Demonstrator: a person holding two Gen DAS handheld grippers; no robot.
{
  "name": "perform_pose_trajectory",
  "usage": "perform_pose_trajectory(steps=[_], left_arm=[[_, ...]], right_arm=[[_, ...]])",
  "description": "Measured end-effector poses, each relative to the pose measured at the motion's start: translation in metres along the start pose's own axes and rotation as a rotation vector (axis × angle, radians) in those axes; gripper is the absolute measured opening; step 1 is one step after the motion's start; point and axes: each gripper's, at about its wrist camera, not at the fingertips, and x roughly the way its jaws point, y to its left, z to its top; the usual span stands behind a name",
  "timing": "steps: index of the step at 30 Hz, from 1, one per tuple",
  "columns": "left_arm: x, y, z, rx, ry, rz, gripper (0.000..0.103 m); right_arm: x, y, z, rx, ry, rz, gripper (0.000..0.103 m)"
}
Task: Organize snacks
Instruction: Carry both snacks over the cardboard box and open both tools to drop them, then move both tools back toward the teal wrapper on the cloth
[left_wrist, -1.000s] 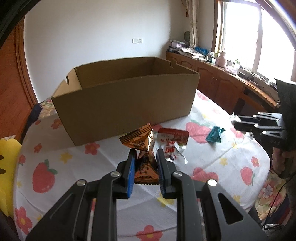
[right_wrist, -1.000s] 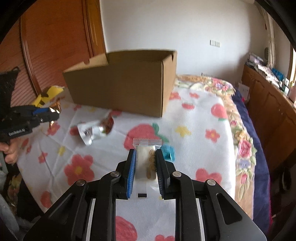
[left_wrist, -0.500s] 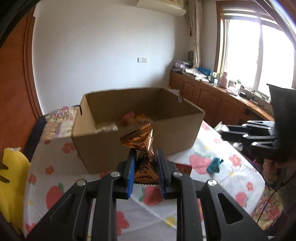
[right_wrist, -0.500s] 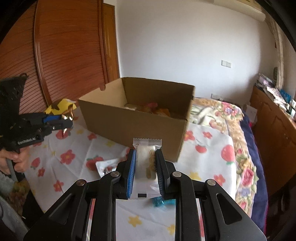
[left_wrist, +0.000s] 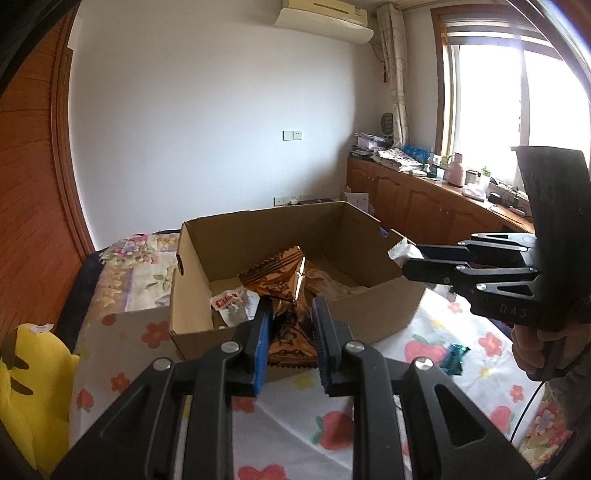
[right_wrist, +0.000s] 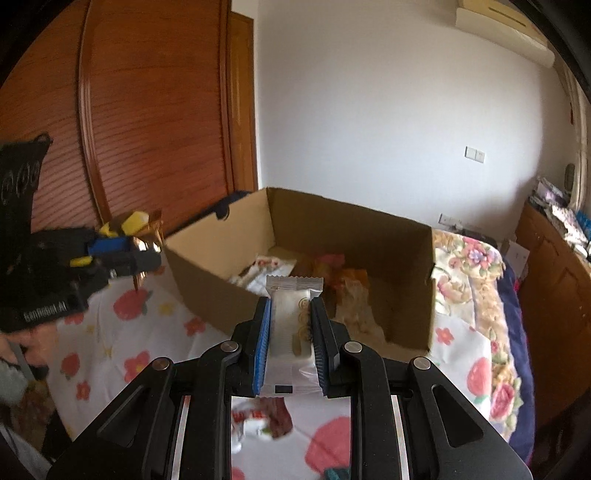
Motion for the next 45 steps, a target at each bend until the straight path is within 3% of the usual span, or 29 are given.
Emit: perform_pose_trajectory(steps=[7, 17, 25, 34, 45], left_arm=[[0.025, 0.017, 0.009, 0.007, -0.015, 0.024, 0.020], [0.061, 0.051, 0.005, -0.047, 0.007, 0.039, 0.020], [0.081, 0.047, 0.008, -0.051, 0.031, 0.030, 0.020], [0.092, 0.040, 0.009, -0.044, 0.048, 0.038, 0.026], [0.083, 0.035, 0.006, -0.044, 0.048, 0.036, 0.032]], right_arm=[[0.031, -0.007, 0.016, 0.011, -0.006, -0.011, 0.019], [0.052, -0.024, 0.010, 0.056, -0.015, -0.069, 0.019], [0.068, -0.043, 0.006, 0.097, 0.010, -0.091, 0.019], [0.066, -0.048, 0.004, 0.137, 0.006, -0.093, 0.027], [0.039, -0.042, 0.001, 0.117, -0.017, -0.094, 0.028]])
